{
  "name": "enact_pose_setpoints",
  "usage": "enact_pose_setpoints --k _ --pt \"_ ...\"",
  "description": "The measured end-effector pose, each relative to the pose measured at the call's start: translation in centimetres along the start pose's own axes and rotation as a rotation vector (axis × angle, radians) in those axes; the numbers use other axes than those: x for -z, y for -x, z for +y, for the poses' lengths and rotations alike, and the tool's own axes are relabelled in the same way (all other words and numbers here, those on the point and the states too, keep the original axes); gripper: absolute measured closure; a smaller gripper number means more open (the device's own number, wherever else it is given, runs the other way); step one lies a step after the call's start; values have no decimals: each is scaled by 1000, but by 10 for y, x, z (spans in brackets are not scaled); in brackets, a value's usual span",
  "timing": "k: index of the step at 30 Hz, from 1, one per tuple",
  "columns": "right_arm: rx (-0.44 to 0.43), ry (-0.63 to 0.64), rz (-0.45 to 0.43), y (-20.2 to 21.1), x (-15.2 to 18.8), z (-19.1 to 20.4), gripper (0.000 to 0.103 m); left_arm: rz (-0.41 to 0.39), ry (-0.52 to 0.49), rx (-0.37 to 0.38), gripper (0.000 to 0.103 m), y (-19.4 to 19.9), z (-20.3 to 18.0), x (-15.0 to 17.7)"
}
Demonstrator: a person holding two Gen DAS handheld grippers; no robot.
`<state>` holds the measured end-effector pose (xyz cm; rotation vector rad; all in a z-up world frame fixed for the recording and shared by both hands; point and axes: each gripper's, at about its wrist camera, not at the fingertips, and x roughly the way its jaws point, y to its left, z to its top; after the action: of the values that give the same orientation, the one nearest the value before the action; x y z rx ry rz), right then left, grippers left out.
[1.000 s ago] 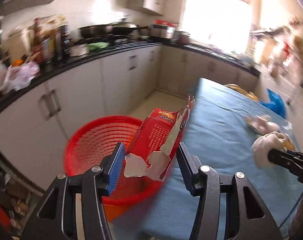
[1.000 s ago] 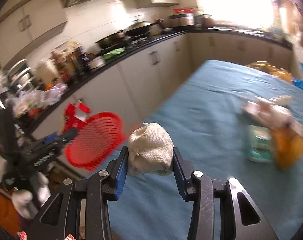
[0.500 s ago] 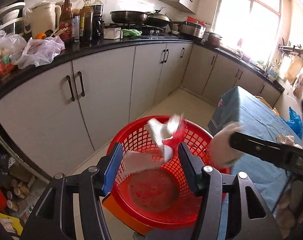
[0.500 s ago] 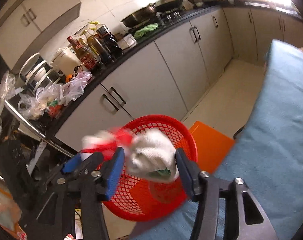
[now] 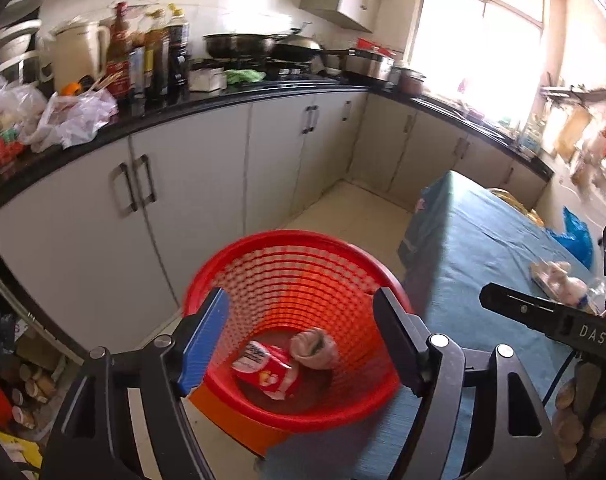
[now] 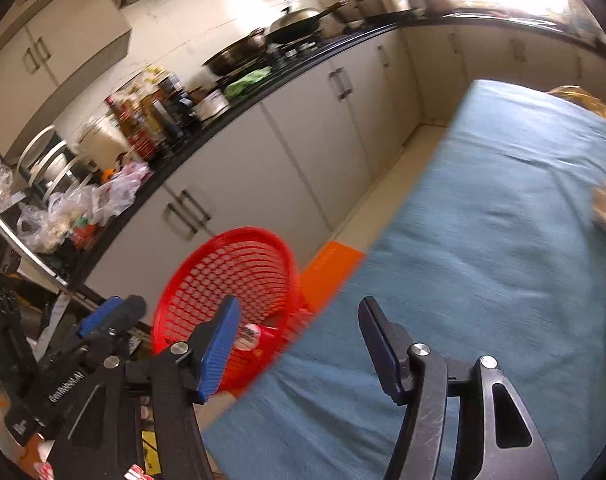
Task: Collect trash
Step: 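Carry red box to red basket and release with left tool while right drops cloth ball, then grasp teal wipe pack with left tool while right tool grasps white-red bread bag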
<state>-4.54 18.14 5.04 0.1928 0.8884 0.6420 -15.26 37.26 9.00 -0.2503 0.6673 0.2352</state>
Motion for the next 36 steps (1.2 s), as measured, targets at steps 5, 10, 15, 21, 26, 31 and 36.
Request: enact_pose_setpoints --k 5,10,15,21,26,31,36 --pt "68 -44 -44 46 15 -41 34 6 -90 72 28 9 -56 7" --pt "167 -78 -96 96 33 -87 32 40 -176 167 27 9 -119 18" --pt "250 -150 -131 140 46 -139 32 84 -247 257 27 2 -185 31" --pt "343 -232 -180 189 57 -193 32 157 -294 343 26 -14 -247 42" --pt "432 -258 -225 228 58 -232 27 213 -329 363 26 -34 -286 46" --pt "567 -269 -205 255 46 -276 27 281 -313 393 26 -59 -306 46" --pt "625 -245 -127 266 30 -312 23 327 -326 415 24 -84 -332 50"
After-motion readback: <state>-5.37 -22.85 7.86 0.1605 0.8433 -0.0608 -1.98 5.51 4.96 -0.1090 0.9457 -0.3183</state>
